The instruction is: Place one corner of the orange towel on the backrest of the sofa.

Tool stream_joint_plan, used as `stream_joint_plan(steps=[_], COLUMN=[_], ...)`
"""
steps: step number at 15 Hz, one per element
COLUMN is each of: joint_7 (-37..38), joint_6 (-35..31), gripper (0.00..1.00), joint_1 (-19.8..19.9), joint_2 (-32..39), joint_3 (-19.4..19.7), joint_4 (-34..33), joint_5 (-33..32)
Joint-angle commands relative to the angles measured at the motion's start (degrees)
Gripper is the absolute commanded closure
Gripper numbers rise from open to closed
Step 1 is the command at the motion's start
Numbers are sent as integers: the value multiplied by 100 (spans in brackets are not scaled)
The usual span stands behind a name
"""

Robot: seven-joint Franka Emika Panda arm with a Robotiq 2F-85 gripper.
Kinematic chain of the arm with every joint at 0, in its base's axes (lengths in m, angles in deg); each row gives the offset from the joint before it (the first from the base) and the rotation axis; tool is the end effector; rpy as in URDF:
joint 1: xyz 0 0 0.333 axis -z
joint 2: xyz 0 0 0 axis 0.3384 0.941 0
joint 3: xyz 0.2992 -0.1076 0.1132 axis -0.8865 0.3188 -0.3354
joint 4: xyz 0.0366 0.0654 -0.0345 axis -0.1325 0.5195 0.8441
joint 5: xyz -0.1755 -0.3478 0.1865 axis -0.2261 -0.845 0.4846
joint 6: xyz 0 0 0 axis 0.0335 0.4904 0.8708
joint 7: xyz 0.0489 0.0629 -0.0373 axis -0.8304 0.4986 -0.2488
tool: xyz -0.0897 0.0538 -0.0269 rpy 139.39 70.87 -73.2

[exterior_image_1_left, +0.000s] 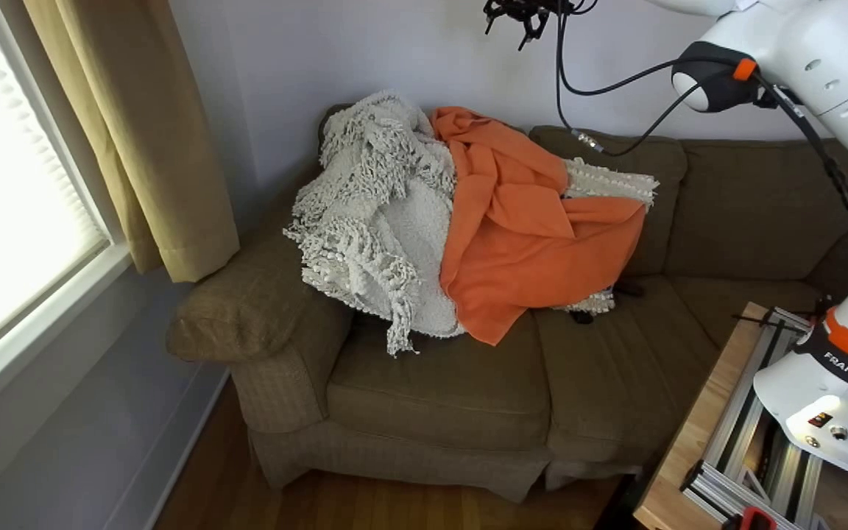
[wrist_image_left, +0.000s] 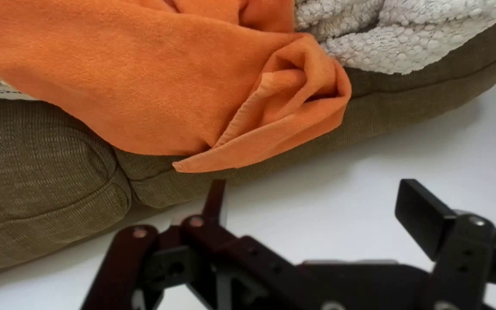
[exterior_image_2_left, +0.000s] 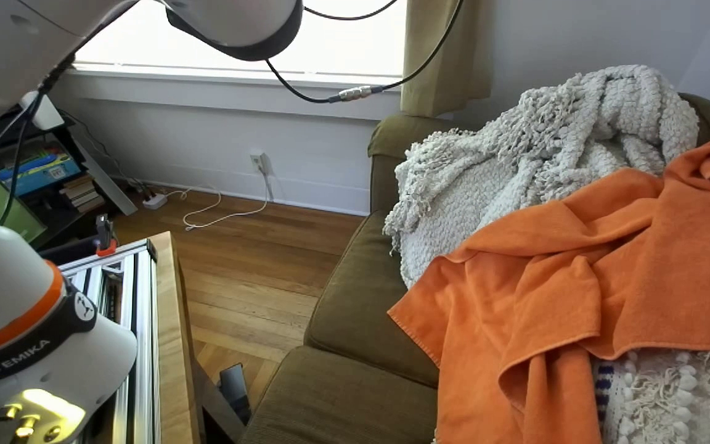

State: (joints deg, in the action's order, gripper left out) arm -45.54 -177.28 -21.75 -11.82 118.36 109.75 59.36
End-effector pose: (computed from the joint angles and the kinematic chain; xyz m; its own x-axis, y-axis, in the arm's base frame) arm 0.8284 -0.2243 0.5420 0.4665 -0.8103 0.3547 -0.7601 -0.5723 -0.3077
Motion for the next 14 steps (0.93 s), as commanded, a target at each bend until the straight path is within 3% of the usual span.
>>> stream_joint_plan(steps=[1,5,9,14], joint_7=[-426,-1469,-3131,-4743], joint_6=[-153,-825,-470,-163], gripper=[0,0,0,0], joint_1=[137,191,-7,-564], joint_2=[-539,-943,-1403,-1931], joint_3=[-257,-439,-489,-190], joint_4=[283,509,1027,2095], joint_5=[498,1082,1067,593])
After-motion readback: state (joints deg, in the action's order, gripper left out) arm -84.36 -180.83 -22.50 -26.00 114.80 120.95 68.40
